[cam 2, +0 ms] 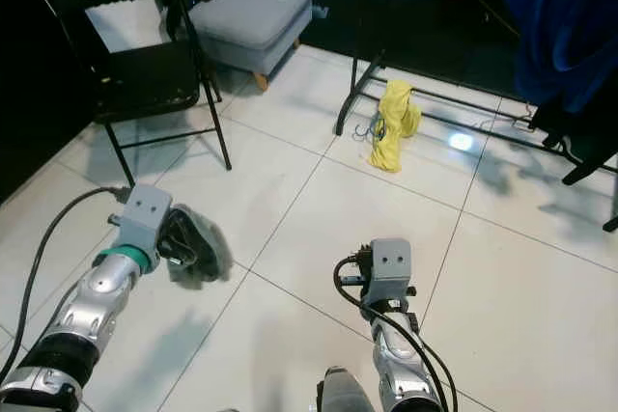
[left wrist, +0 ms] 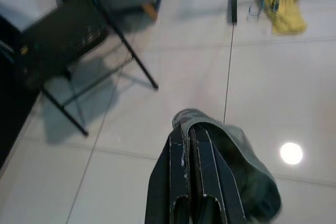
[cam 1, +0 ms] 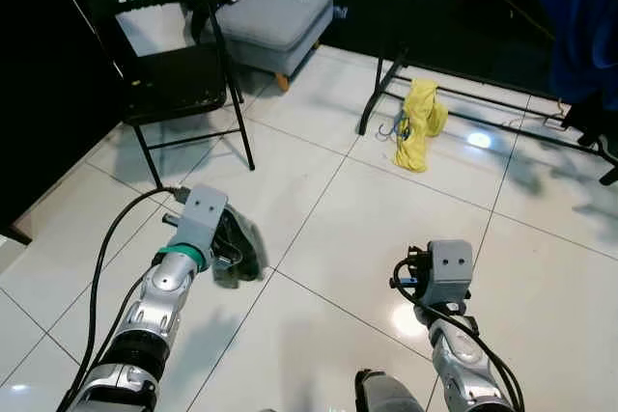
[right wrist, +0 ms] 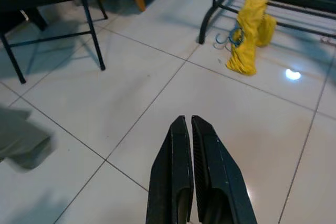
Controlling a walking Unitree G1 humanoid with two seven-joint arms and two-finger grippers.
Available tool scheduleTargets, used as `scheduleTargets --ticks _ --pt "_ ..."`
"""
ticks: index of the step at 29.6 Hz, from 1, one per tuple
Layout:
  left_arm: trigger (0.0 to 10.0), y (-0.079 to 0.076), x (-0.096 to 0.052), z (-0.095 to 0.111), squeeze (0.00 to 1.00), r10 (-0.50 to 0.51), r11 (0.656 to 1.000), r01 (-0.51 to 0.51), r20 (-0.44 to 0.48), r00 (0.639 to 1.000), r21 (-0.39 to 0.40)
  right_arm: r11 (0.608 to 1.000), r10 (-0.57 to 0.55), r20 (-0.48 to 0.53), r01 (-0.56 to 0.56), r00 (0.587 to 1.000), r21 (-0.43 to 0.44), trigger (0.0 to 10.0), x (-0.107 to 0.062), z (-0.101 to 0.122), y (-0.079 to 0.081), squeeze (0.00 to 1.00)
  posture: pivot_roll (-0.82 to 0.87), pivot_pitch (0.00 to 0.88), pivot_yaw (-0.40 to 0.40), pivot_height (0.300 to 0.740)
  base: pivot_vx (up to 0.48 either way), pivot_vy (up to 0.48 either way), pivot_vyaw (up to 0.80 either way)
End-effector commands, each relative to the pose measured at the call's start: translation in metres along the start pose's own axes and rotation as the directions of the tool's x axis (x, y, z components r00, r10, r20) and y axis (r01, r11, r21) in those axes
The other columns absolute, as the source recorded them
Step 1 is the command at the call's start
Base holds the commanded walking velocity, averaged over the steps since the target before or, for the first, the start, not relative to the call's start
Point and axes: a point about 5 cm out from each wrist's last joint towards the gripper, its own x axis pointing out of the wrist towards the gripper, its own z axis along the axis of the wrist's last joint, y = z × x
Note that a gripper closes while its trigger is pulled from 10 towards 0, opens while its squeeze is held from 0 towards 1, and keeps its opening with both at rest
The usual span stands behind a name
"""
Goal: Hang hanger
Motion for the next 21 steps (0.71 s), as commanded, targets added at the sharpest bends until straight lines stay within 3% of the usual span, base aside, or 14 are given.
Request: scheduleTargets --ticks 1,4,10,13,17,21 --pt "10.0 0.002 0.005 0.008 0.00 0.012 1.000 -0.012 0.019 1.000 -0.007 1.000 0.024 0.002 -0.024 1.000 -0.020 10.0 0.008 0.006 0.000 0.00 -0.10 0.107 0.089 0.740 0.000 0.000 0.00" --pt "10.0 0.002 0.005 0.011 0.00 0.063 0.997 -0.061 0.036 0.997 -0.039 0.999 0.039 -0.002 -0.039 0.999 -0.037 10.0 0.012 0.011 -0.008 0.00 -0.08 0.108 0.066 0.740 0.000 0.000 0.00" --pt "10.0 0.003 -0.008 -0.002 0.00 0.102 0.993 -0.100 0.024 0.995 -0.067 0.997 0.048 0.021 -0.047 0.999 -0.053 10.0 0.016 0.021 -0.015 0.00 -0.06 0.079 0.049 0.740 0.000 0.000 0.00" --pt "10.0 0.007 -0.013 -0.008 0.00 0.106 0.992 -0.105 0.008 0.994 -0.070 1.000 0.006 0.074 -0.004 0.997 -0.028 10.0 0.027 0.039 -0.020 0.00 -0.06 0.061 0.056 0.740 0.000 0.000 0.00" --pt "10.0 0.023 -0.013 -0.008 0.00 0.147 0.988 -0.147 0.011 0.989 -0.045 1.000 0.021 0.138 -0.018 0.990 -0.021 10.0 0.037 0.058 -0.014 0.00 -0.04 0.038 0.041 0.740 0.000 0.000 0.00" --pt "10.0 0.027 -0.014 -0.008 0.00 0.170 0.985 -0.169 0.019 0.985 -0.042 0.998 0.048 0.141 -0.043 0.989 -0.038 10.0 0.040 0.060 -0.012 0.00 -0.03 0.026 0.016 0.740 0.000 0.000 0.00"
